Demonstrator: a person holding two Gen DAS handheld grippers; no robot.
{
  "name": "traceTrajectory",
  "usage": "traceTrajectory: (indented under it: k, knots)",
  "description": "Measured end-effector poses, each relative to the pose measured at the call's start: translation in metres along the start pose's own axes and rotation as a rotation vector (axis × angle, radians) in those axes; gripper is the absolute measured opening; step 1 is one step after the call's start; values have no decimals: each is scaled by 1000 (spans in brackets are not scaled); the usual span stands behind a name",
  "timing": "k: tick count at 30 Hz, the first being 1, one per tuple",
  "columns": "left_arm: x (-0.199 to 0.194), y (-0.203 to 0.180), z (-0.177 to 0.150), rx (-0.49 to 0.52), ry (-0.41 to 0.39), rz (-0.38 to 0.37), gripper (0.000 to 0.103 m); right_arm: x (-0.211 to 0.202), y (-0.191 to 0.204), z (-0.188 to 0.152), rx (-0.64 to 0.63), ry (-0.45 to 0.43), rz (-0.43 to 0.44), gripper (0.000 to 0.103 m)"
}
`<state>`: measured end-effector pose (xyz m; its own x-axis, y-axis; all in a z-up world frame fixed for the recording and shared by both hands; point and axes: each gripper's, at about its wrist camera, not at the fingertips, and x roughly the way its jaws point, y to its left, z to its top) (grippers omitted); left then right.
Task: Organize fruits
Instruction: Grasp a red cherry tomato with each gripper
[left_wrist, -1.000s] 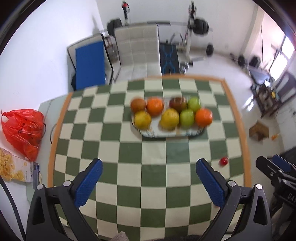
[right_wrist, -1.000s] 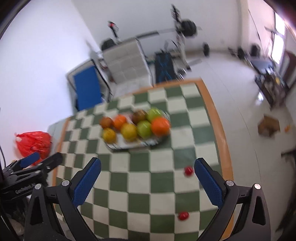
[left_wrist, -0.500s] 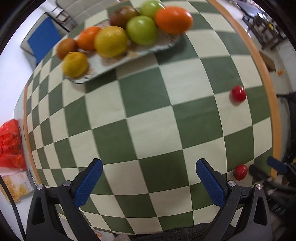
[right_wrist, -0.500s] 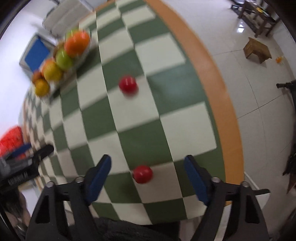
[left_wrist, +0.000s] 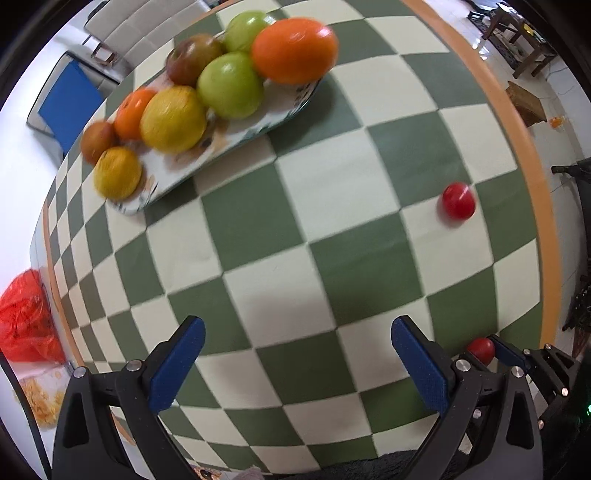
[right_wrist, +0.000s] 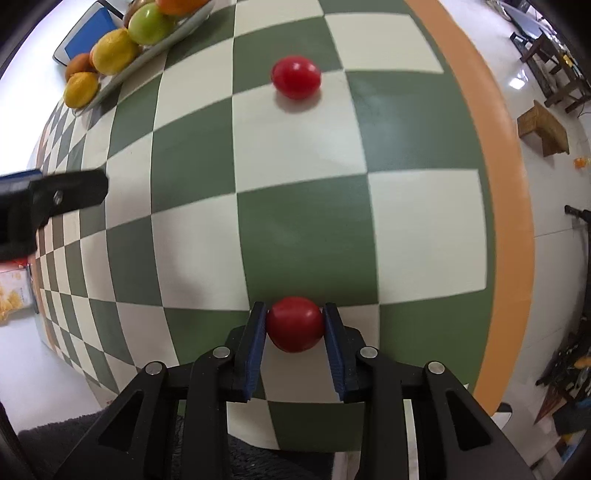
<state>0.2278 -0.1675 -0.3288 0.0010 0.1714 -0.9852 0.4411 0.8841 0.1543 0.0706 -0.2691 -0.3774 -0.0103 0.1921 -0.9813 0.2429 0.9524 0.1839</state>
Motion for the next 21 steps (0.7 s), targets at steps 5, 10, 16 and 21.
traceTrajectory:
  k: [5, 10, 16, 21]
  knots:
    - [-6, -32, 35, 68, -31, -49, 103, -19, -21, 14, 52, -67, -11, 33]
    - [-4, -66, 66, 134, -26, -134, 100, -26, -46, 38, 106, -92, -24, 33]
    - [5, -96, 83, 197, -4, -188, 76, -27, -68, 50, 151, -108, -27, 33]
    - [19, -112, 89, 225, 40, -202, 34, -35, -86, 58, 171, -108, -29, 33]
